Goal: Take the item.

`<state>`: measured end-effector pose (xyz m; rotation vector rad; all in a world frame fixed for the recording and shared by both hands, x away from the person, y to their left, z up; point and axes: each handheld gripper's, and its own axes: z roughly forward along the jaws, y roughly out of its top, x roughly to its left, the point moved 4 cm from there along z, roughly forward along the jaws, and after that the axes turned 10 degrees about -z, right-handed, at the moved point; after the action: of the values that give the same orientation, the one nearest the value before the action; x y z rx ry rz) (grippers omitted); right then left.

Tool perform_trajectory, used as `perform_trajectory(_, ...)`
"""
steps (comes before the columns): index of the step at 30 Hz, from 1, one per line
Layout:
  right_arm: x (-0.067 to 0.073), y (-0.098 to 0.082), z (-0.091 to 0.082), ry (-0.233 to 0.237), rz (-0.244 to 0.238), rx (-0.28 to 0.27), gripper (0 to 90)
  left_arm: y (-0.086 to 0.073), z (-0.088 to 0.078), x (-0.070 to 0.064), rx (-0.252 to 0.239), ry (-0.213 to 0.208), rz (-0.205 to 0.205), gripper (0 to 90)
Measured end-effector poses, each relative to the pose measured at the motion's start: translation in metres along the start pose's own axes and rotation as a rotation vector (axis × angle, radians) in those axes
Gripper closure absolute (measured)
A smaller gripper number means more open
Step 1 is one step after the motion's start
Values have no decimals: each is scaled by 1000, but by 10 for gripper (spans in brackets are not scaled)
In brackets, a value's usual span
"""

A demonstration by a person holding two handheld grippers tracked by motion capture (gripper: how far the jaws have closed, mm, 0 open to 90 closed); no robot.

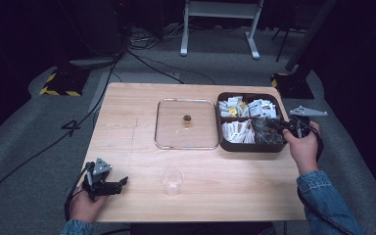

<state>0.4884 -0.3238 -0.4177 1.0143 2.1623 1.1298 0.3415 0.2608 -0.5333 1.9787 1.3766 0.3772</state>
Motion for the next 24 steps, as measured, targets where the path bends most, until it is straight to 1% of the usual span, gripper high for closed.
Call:
perform_trajectory(1, 2, 3, -4, 4, 2, -12, 793, 0, 0, 0, -1, 0, 1, 156)
perform_trajectory(5, 6, 8, -8, 8, -4, -25, 793, 0, 0, 0, -1, 0, 1, 156)
perform_trajectory(6, 9, 11, -11, 17, -9, -32, 793, 0, 0, 0, -1, 0, 1, 156)
perform_trajectory(11, 14, 17, -16, 21, -23, -41, 793, 0, 0, 0, 1, 0, 3, 156)
perform_trajectory(12, 17, 20, -18, 24, -27, -45, 793, 0, 0, 0, 1, 0, 3, 156)
perform_trajectory(13, 17, 20, -18, 24, -27, -45, 793, 0, 0, 0, 0, 0, -1, 156)
perform_trajectory(14, 21, 23, -19, 27, -29, -49, 793, -1, 0, -1, -1, -1, -3, 156)
perform_trajectory(15, 21, 23, -19, 27, -29, -49, 793, -1, 0, -1, -1, -1, -3, 156)
perform_trajectory(16, 25, 26, -21, 28, -28, -49, 793, -1, 0, -1, 0, -4, -5, 156)
perform_trajectory(17, 25, 26, -21, 28, -28, -49, 793, -1, -1, -1, 0, -5, -10, 156)
perform_trajectory(18, 30, 29, -21, 35, -20, -52, 793, -1, -1, -1, -1, -3, -3, 156)
perform_trajectory(19, 30, 29, -21, 35, -20, -52, 793, -1, -1, -1, -2, -1, -2, 156)
perform_trajectory(22, 39, 34, -21, 39, -18, -49, 793, -1, -1, -1, -3, -1, -2, 156)
perform_trajectory(23, 43, 35, -21, 44, -20, -50, 793, -1, -1, -1, -4, -2, -2, 156)
perform_trajectory(24, 52, 39, -21, 54, -27, -50, 794, -1, -1, -1, -4, -4, -6, 156)
